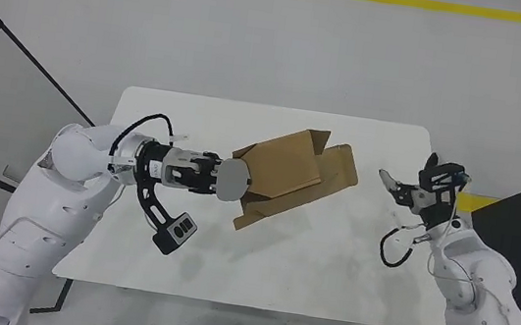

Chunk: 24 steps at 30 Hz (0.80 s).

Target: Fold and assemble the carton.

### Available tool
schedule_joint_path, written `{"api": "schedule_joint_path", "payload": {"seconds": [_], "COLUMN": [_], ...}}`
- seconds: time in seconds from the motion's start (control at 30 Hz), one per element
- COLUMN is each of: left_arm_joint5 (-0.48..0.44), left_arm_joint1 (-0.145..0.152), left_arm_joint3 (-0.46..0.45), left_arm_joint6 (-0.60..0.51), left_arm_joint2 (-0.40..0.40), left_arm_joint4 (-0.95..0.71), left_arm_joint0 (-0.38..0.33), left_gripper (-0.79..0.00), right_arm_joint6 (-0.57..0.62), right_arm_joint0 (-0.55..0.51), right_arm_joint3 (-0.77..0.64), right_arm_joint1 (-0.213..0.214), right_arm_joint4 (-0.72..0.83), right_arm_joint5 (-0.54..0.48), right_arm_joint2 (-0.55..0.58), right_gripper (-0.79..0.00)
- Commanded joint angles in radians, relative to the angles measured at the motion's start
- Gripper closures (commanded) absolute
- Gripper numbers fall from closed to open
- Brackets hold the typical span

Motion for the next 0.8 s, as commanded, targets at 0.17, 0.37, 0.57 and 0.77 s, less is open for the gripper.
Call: {"api": "schedule_joint_path", "payload": {"seconds": [0.17, 0.37, 0.57, 0.77], "left_arm_joint5": [0.0, -0.019, -0.05, -0.061], "left_arm_joint1": [0.0, 0.001, 0.008, 0.011], "left_arm_joint3": [0.0, -0.017, -0.005, 0.014], "left_arm_joint6": [0.0, -0.004, 0.031, 0.014], "left_arm_joint2": [0.0, 0.004, 0.004, 0.002], "left_arm_joint4": [0.0, 0.025, 0.106, 0.111], "left_arm_joint0": [0.0, 0.0, -0.016, -0.012], "left_gripper": [0.0, 0.0, 0.0, 0.0], "right_arm_joint6": [0.176, 0.192, 0.464, 0.655], "right_arm_joint0": [0.001, -0.002, 0.022, 0.044], "right_arm_joint3": [-0.026, -0.011, -0.029, -0.045], "right_arm_joint1": [0.008, 0.008, 0.033, 0.051], "right_arm_joint4": [0.194, 0.289, 0.524, 0.714], "right_arm_joint5": [-0.092, -0.12, -0.272, -0.246], "right_arm_joint2": [0.058, 0.052, 0.11, 0.138], "right_gripper": [-0.785, -0.785, -0.785, -0.785]}}
